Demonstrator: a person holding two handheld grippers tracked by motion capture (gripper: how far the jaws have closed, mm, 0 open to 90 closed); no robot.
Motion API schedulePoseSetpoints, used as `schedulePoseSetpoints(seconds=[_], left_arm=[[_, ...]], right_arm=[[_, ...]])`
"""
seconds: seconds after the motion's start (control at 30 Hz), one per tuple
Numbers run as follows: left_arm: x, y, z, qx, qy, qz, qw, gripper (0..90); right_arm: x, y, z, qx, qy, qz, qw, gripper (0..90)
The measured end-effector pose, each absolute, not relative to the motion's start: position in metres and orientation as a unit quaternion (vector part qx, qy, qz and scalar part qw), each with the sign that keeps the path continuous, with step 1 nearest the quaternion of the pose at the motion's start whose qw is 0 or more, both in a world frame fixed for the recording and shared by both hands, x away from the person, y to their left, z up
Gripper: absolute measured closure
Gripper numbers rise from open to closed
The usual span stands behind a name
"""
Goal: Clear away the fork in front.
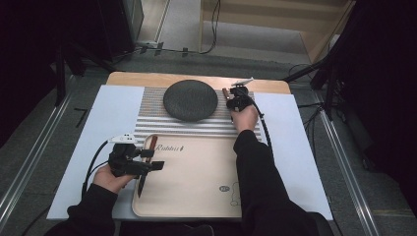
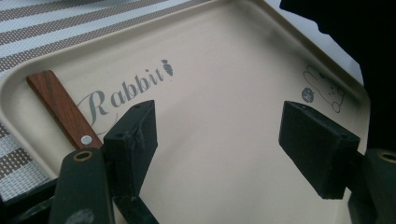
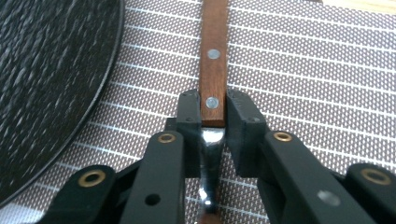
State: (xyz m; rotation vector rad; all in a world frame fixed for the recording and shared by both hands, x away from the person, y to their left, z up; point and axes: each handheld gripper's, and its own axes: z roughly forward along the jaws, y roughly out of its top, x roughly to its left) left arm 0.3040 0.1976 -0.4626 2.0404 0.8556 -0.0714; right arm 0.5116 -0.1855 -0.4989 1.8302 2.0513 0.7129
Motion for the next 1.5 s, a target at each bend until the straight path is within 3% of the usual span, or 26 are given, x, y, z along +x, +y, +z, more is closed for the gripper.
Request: schedulePoseSetpoints(seconds=[0.33, 0.8, 1.5], left_arm=[[0.305, 0.199, -0.462, 0.822, 0.348, -0.028, 0.451, 28.2], [0.306, 0.196, -0.462, 0.822, 0.348, -0.025, 0.450, 28.2], [0.313, 0.186, -0.456, 0.822, 0.345, -0.023, 0.453, 27.9]], right_arm=[[0.515, -0.197, -0.496, 0.636, 0.719, 0.257, 0.113, 75.7], [0.507, -0.211, -0.460, 0.615, 0.727, 0.285, 0.110, 76.0], [0.459, -0.213, -0.421, 0.536, 0.758, 0.358, 0.099, 75.9]])
